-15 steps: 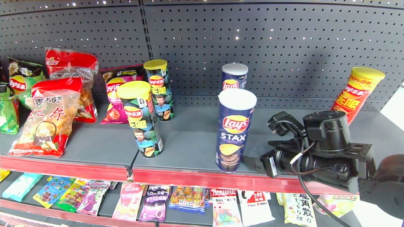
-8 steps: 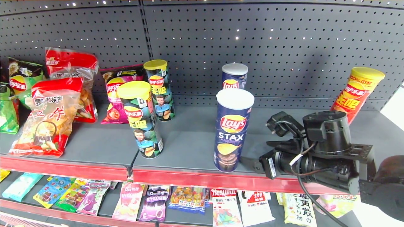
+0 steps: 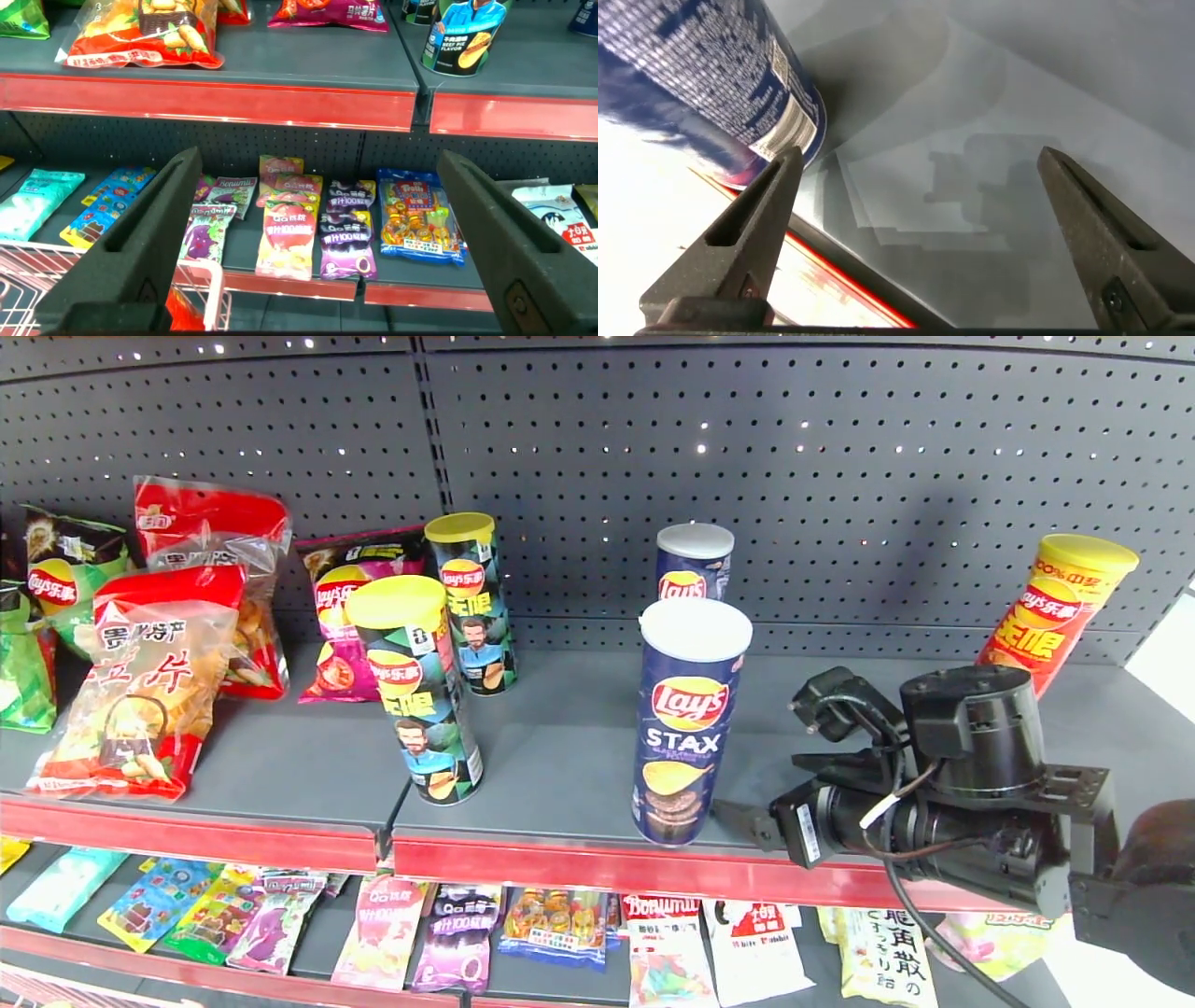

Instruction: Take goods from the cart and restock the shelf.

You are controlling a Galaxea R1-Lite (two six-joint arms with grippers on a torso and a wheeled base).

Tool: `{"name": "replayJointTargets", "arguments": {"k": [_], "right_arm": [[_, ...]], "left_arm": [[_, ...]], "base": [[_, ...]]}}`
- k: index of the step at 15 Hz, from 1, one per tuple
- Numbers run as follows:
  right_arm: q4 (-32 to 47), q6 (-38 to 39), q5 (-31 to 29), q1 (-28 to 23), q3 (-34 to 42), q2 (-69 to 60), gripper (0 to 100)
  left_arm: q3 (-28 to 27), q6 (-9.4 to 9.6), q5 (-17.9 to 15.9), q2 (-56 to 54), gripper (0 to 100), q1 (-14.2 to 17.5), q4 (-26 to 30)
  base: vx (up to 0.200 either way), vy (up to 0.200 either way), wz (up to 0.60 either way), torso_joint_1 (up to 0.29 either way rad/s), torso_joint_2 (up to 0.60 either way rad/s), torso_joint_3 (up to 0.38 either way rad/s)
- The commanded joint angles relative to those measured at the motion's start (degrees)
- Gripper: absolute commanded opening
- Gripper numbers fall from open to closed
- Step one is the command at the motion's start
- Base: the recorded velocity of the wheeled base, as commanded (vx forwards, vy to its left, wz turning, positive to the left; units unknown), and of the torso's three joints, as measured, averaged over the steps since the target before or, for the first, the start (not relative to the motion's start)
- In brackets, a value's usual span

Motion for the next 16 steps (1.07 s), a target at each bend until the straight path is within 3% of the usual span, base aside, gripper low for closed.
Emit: {"name": "replayJointTargets", "arguments": {"k": [1,10,12,14,16], "right_arm": [[0.02,-0.08,-0.06,-1.11,0.73,-1.83,100],[0.55,-1.14,1.26,-8.85,17.69,-29.77,100],[2.83,-1.22,5.57,-19.75,22.08,-40.32,100],[11.27,-2.89,17.0,-32.75,24.02,-52.98,100],[21.55,-4.48,18.14,-37.94,22.87,-64.84,100]], "left_arm": [[0.0,-0.02,0.06,0.05,100,0.02,-0.02],[0.0,-0.02,0.06,0.05,100,0.02,-0.02],[0.0,-0.02,0.06,0.05,100,0.02,-0.02],[0.0,-0.02,0.06,0.05,100,0.02,-0.02],[0.0,-0.02,0.06,0.05,100,0.02,-0.02]], "base": [[0.0,0.0,0.0,0.0,0.0,0.0],[0.0,0.0,0.0,0.0,0.0,0.0],[0.0,0.0,0.0,0.0,0.0,0.0],[0.0,0.0,0.0,0.0,0.0,0.0],[0.0,0.0,0.0,0.0,0.0,0.0]]}}
